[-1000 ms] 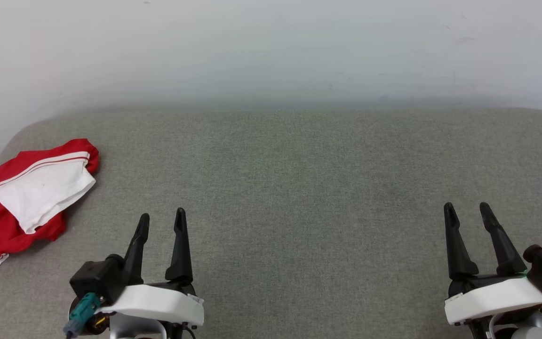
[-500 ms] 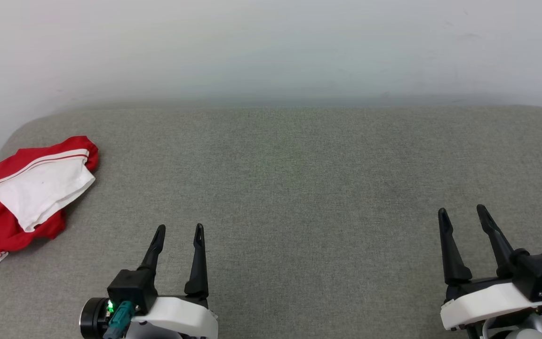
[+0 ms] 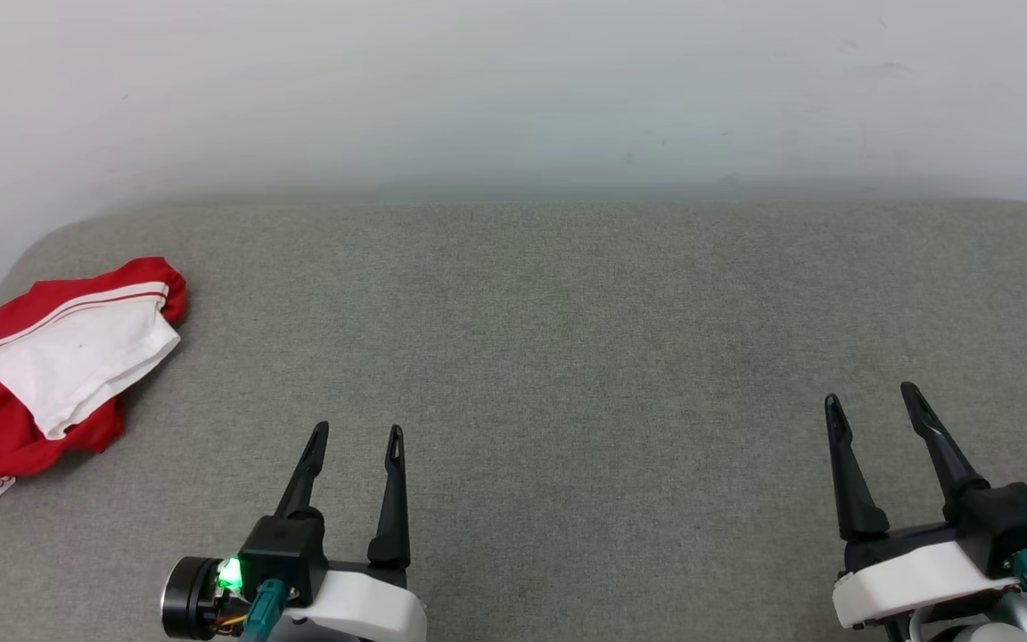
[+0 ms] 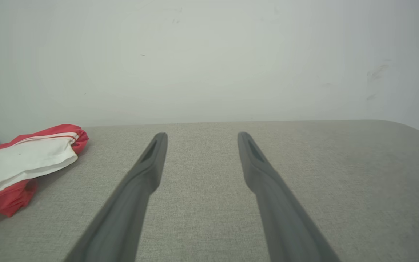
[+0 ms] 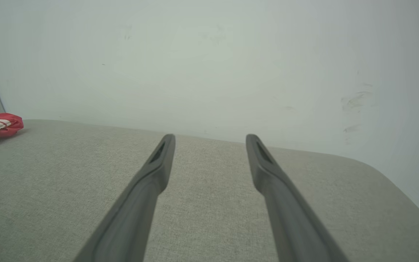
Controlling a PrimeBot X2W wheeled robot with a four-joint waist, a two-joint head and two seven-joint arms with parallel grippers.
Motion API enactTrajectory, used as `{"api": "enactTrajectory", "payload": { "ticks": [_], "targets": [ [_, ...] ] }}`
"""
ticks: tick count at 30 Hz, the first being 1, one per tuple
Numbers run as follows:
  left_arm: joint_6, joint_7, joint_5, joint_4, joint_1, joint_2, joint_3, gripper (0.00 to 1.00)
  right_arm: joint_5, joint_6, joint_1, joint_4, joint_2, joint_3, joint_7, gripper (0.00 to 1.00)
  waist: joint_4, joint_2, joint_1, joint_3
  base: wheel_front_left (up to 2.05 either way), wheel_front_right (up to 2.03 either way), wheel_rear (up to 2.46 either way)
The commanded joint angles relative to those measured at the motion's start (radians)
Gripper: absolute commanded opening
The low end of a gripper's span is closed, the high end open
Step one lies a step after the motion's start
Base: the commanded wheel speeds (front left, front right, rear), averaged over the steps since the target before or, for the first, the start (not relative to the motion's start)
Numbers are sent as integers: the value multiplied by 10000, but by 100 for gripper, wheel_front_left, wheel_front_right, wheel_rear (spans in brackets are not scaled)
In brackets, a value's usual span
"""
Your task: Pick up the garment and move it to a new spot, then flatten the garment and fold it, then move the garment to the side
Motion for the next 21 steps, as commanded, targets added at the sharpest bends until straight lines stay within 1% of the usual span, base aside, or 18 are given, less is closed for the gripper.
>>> {"api": "enactTrajectory", "payload": {
  "ticks": [1,4,7,8,12,17,21],
  "targets": [
    [-2,-98,150,-16,4,23,-34,100,-238,-4,107,-79,7,0,-70,100,-1,-1,0,-9,0,0,0],
    [-85,-142,259,43,58,-26,-13,100,-200,-4,150,-101,9,63,-131,100,-4,-1,0,-10,0,0,0],
    [-130,-194,407,85,87,-88,51,100,710,-4,209,75,9,104,-190,100,0,-1,0,-16,0,0,0],
    [-130,-194,407,85,87,-88,51,100,710,-4,209,75,9,104,-190,100,0,-1,0,-16,0,0,0],
    [-295,-276,448,134,175,-188,171,100,1632,-4,180,294,8,152,-263,100,7,-1,0,-19,0,0,0],
    [-618,-348,569,297,245,-268,308,100,1708,-5,155,467,9,259,-327,100,9,-1,0,-10,0,0,0],
    [-756,-345,580,349,202,-318,398,100,1678,-5,118,495,11,267,-319,100,31,-1,0,24,0,0,0]
  ]
}}
